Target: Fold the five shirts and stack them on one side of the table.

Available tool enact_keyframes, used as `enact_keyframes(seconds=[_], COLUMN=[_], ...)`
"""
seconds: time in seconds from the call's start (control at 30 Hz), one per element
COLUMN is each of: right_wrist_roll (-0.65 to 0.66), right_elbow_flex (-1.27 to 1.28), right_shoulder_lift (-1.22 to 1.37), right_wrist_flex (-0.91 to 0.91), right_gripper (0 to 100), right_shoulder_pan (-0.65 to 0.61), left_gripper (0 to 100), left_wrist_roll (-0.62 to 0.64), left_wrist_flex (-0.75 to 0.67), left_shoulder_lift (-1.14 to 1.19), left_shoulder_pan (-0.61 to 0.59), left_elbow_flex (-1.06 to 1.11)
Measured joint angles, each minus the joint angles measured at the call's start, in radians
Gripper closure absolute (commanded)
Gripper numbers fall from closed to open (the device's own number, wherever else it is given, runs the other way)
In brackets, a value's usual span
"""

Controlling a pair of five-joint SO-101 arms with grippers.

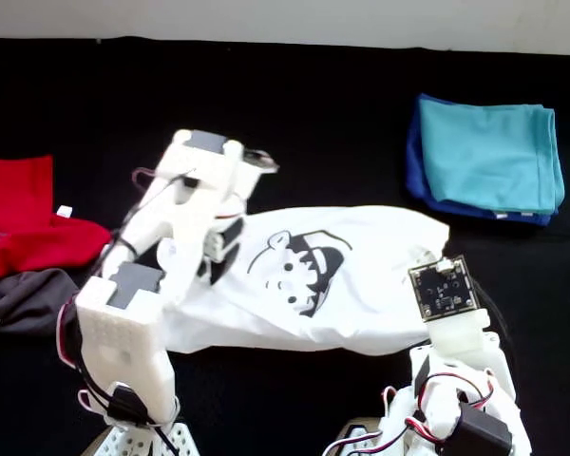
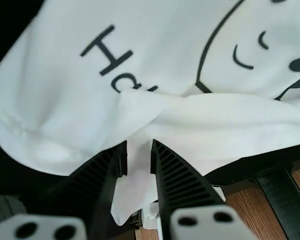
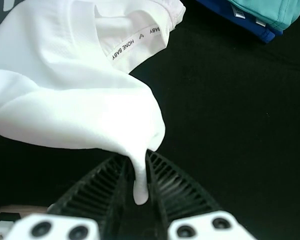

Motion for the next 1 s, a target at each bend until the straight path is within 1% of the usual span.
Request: enact_keyframes(seconds=[0.13,0.27,0.33,0.5,0.63,0.73,0.87,1.0], right_wrist_roll=[0.000,0.000,0.000,0.000,0.000,0.002,0.002,0.002], right_elbow_flex=[0.000,0.000,0.000,0.000,0.000,0.002,0.002,0.002], right_shoulder_lift=[0.000,0.000,0.000,0.000,0.000,0.000,0.000,0.000], right_wrist_flex=[0.000,0.000,0.000,0.000,-0.002,-0.002,-0.002,-0.002], right_gripper=[99.2,99.2,99.2,99.2,99.2,99.2,99.2,99.2], right_shoulder_pan=[0.000,0.000,0.000,0.000,0.000,0.000,0.000,0.000], left_gripper=[91,91,91,91,91,91,91,90], left_wrist_roll=[-0.040,-0.058,-0.064,-0.152,-0.262,-0.305,-0.315,-0.315], left_wrist_flex=[0.018,0.077,0.083,0.087,0.084,0.023,-0.078,-0.098], left_shoulder_lift=[-0.005,-0.009,-0.035,-0.183,-0.348,-0.419,-0.430,-0.428], left_shoulder_pan=[-0.072,-0.110,-0.124,-0.129,-0.129,-0.133,-0.138,-0.138], left_elbow_flex=[0.046,0.051,0.063,0.147,0.250,0.327,0.417,0.434])
